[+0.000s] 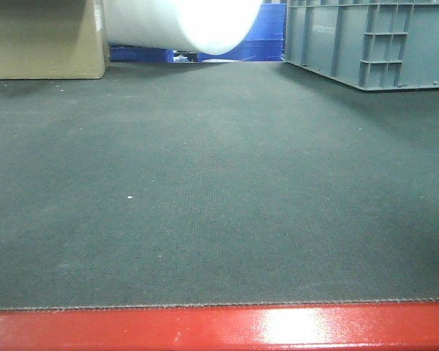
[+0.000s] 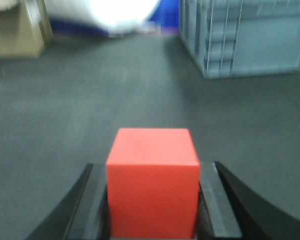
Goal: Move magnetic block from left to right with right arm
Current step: 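Drive up to the table beside the grey crate, then lower the held red cube onto the carpet with the right gripper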
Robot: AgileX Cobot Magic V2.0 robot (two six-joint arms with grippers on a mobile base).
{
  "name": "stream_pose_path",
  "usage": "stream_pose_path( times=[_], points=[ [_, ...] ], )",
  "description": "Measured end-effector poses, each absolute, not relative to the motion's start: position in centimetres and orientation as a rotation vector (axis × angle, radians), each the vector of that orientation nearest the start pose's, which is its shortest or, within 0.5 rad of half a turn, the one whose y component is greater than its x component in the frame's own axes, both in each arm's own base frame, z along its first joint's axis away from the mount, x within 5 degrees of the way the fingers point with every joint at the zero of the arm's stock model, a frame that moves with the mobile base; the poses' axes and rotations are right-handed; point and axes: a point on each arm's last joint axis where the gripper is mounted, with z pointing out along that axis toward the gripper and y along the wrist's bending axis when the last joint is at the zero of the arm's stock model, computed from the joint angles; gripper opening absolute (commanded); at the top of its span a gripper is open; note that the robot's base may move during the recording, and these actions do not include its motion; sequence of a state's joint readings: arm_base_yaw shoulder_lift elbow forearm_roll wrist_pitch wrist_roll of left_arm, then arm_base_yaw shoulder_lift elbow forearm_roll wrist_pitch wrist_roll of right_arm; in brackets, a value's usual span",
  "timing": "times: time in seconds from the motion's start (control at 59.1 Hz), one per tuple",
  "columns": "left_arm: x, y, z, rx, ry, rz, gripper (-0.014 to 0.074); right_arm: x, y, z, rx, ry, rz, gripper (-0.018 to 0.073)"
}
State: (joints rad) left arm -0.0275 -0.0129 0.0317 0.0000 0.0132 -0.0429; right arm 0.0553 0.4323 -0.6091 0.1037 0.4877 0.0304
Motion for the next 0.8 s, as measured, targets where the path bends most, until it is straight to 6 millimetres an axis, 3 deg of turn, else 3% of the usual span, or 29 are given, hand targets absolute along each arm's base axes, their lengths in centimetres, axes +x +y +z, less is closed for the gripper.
stream_pose_path(
  times=[0.254,0.508,0.796],
  points=[
    [5.7,-0.2,20.2,-0.012,1.516,-0.056,-0.0116,15.5,2.4,34.4,-0.04,2.171,0.199,0.013],
    [5.7,-0.2,20.2,-0.012,1.516,-0.056,-0.0116,21.0,7.0,32.1,-0.132,2.466,0.272,0.013],
    [5.7,-0.2,20.2,-0.012,1.516,-0.056,-0.0116,25.0,13.4,29.8,0.17,2.698,0.247,0.013]
  ],
)
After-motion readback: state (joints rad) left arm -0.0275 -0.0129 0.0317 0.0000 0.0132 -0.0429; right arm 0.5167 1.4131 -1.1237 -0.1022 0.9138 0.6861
